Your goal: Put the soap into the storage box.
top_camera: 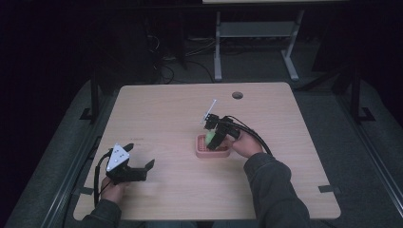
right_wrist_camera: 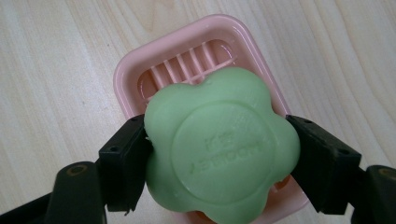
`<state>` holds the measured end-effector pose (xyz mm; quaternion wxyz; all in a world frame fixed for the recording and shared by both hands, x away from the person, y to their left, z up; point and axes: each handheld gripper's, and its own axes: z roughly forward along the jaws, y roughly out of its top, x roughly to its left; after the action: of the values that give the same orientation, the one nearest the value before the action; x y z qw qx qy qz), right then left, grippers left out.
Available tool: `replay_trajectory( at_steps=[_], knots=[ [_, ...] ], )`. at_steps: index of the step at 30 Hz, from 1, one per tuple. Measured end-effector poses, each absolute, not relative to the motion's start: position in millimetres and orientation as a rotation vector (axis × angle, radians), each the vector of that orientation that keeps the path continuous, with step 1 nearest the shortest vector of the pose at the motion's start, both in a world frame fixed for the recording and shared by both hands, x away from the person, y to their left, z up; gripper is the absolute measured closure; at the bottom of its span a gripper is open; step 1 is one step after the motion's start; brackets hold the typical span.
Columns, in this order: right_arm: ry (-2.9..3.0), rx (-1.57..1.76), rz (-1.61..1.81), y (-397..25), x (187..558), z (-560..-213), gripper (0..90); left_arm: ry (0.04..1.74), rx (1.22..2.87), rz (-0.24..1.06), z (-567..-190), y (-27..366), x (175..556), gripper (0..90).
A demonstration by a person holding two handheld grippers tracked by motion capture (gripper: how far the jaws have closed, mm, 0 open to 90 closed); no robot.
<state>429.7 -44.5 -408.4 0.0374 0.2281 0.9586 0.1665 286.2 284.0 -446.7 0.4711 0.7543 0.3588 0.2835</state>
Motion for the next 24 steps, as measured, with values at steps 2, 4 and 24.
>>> replay_trajectory(
  at_steps=[2, 4, 24],
  knots=[
    [2.943, 0.698, 0.505, -43, 430, -410, 26.0, 0.879, 1.843, 0.694, -447, 284, 286, 0.2],
    [2.943, 0.701, 0.49, -42, 429, -411, 26.0, 0.879, 1.842, 0.693, -447, 284, 286, 0.2],
    [2.924, 0.737, 0.49, -45, 432, -420, 25.9, 0.877, 1.847, 0.694, -447, 283, 286, 0.2]
  ],
)
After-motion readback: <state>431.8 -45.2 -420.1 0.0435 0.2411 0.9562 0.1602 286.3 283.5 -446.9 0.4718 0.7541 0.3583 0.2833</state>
